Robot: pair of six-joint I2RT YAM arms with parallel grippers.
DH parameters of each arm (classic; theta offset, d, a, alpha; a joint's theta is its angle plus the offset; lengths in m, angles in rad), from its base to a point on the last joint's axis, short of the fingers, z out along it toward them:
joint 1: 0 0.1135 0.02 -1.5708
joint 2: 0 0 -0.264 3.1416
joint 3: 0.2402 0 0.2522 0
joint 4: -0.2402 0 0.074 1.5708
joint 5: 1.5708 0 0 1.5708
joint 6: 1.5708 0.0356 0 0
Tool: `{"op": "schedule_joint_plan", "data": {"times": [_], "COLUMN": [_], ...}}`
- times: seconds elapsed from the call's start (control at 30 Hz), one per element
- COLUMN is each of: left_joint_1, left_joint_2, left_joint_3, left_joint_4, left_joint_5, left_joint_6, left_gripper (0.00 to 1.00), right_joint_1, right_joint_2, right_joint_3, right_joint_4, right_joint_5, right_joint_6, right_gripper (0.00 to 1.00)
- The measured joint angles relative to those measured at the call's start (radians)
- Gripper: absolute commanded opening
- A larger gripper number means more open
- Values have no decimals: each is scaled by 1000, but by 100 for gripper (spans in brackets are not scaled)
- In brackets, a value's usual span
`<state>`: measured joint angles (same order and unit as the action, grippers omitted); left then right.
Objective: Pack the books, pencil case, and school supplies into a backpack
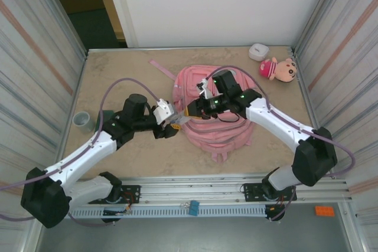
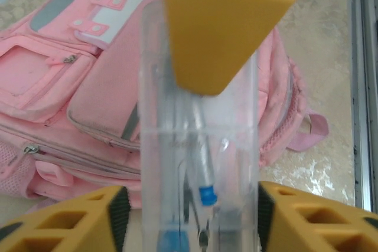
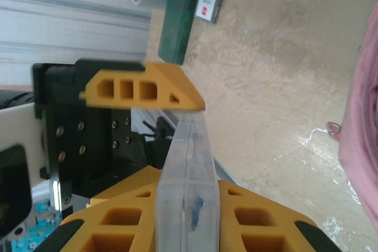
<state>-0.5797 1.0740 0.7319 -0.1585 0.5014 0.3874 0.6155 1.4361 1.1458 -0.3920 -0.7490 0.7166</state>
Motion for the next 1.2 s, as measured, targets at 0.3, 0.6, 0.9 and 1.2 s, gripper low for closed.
{"op": "schedule_joint_plan", "data": {"times": [0.3, 0.6, 0.9, 1.2], "left_joint_1": [-129, -178, -211, -228], "left_joint_2": [167, 427, 573, 603], "left_joint_3": [87, 219, 286, 292], "left_joint_4": [20, 82, 95, 111], "left_joint_5": [-112, -206, -254, -300], "left_joint_6": [130, 224, 298, 303], "left_gripper": [81, 85, 82, 0], "right_joint_1": [-285, -550, -647, -695], "right_joint_2": [-283, -517, -566, -601], "right_joint_3": [-214, -305, -348, -348], "right_joint_4": [36, -18, -102, -145], "right_joint_5": [24, 18, -14, -30], "right_joint_6": [66, 84, 80, 60], "right_gripper": [5, 5, 5, 3]}}
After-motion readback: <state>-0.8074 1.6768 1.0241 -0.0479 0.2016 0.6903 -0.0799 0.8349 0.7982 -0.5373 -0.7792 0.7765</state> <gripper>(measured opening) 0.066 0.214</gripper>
